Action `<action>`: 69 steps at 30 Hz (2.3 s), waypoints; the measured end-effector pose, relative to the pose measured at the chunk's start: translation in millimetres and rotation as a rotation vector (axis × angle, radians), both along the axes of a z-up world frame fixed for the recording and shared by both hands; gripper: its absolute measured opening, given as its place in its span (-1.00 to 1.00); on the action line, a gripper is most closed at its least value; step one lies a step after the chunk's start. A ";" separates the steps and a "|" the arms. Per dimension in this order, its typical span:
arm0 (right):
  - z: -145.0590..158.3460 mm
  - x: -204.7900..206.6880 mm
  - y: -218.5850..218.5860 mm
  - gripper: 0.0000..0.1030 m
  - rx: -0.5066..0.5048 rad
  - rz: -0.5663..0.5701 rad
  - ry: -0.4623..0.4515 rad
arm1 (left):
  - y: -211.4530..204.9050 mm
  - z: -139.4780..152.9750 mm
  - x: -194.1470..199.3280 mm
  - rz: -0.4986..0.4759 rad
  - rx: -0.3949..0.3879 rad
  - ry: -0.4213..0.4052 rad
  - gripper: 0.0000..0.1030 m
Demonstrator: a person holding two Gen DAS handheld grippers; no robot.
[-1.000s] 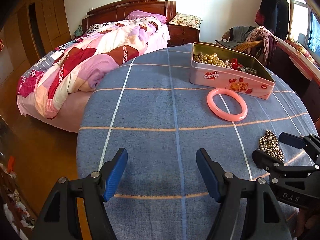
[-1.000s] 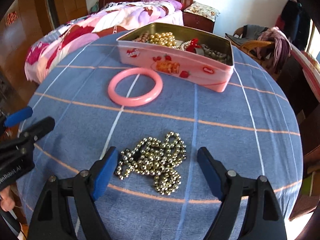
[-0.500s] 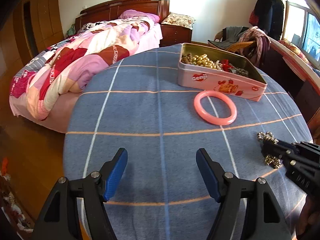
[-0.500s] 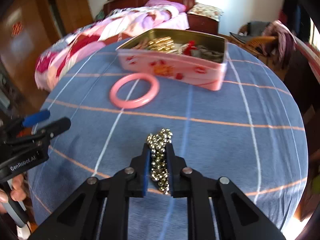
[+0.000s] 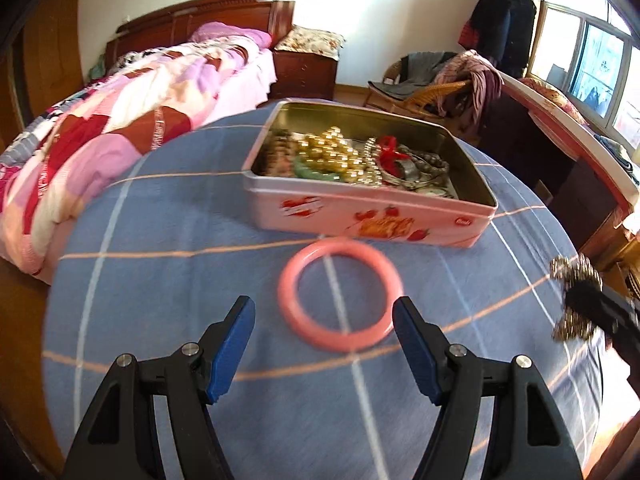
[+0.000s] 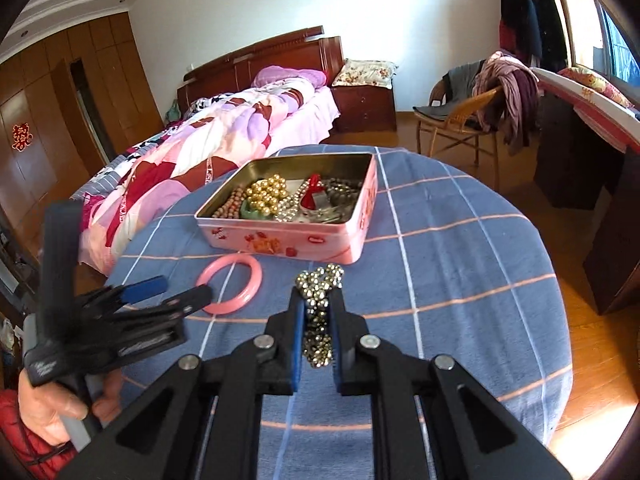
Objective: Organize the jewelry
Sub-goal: 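Grasp the pink bangle with the left tool while the right tool holds the silver chain, then carry the pink bangle and silver chain into the pink tin and open both tools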
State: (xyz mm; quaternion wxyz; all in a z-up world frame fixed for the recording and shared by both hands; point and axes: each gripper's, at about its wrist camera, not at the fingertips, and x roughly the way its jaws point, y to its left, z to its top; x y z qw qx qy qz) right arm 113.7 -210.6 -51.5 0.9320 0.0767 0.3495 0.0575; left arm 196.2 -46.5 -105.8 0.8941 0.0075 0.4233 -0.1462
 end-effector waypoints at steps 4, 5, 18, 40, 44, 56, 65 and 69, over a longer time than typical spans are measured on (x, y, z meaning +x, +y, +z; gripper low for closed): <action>-4.8 4.3 -6.3 -0.72 0.008 -0.007 0.012 | -15.3 -6.6 17.0 -0.007 0.021 0.034 0.39; -5.9 5.8 -7.9 -0.72 0.011 -0.010 0.015 | -17.3 -8.1 19.3 -0.008 0.027 0.035 0.42; -14.3 17.8 -15.0 -0.72 0.036 -0.015 0.038 | -28.6 -21.0 31.8 -0.004 0.110 0.024 0.81; 12.1 0.0 -4.1 -0.72 0.006 -0.025 -0.047 | 5.3 25.7 -29.1 0.022 0.021 -0.098 0.56; 15.4 -4.2 1.3 -0.72 -0.020 -0.029 -0.058 | 13.8 38.0 -35.8 0.054 0.041 -0.133 0.57; 32.7 -17.3 7.7 -0.72 -0.048 -0.044 -0.114 | 24.2 62.5 -57.5 0.080 0.056 -0.211 0.56; 44.1 -24.1 17.6 -0.72 -0.081 -0.042 -0.155 | 32.6 78.2 -66.8 0.095 0.037 -0.258 0.57; 43.9 -24.4 21.7 -0.72 -0.100 -0.041 -0.160 | 34.1 78.1 -67.5 0.097 0.038 -0.261 0.57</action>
